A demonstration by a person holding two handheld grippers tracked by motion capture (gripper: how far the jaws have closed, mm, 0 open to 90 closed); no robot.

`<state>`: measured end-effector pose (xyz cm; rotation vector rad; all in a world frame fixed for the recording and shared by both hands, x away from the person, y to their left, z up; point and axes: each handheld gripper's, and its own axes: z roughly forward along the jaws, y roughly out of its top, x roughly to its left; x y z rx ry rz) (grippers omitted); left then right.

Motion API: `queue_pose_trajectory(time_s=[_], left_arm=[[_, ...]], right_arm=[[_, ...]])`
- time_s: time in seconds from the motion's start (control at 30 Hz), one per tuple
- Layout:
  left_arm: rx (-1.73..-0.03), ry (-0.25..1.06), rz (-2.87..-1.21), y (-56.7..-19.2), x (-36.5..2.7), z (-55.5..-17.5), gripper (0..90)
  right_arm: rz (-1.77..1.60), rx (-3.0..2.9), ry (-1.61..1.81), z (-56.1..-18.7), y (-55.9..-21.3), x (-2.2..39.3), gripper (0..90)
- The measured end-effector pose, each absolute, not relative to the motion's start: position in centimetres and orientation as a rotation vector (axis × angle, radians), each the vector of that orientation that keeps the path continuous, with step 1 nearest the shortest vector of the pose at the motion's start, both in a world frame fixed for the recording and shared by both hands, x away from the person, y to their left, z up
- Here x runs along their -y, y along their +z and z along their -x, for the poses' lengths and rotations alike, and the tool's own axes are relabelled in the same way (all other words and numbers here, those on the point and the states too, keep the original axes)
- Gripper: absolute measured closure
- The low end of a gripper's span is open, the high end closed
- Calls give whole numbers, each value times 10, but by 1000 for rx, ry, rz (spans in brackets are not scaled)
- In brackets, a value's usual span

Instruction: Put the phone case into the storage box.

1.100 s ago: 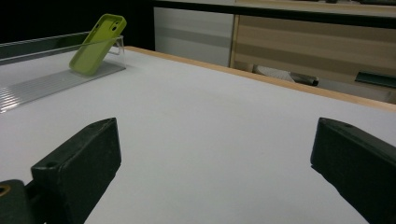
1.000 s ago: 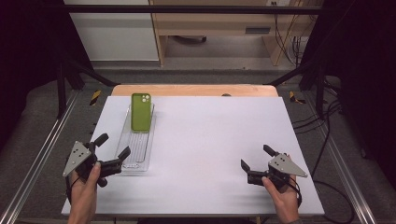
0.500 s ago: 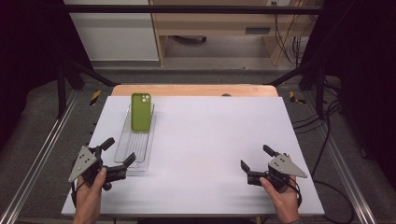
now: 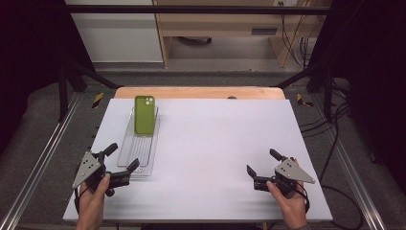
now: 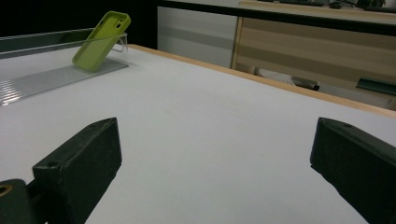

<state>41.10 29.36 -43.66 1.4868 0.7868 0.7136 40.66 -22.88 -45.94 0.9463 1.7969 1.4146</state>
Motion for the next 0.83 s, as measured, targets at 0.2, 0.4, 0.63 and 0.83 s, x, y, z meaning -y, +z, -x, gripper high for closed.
queue_pose_trajectory(time_s=[0.2, 0.4, 0.63, 0.83], left_arm=[[-755, 704, -1473, -442, -294, -413, 17], [-762, 699, -1495, -447, -290, -413, 17], [-763, 715, -1492, -449, -289, -411, 17], [-787, 735, -1477, -450, -292, -411, 17]], right_arm=[[-938, -1790, 1435, -407, -459, 231, 37], [-920, -1765, 1446, -407, -461, 237, 39], [-952, -1744, 1450, -409, -464, 241, 38], [-1003, -1744, 1430, -413, -466, 242, 32]])
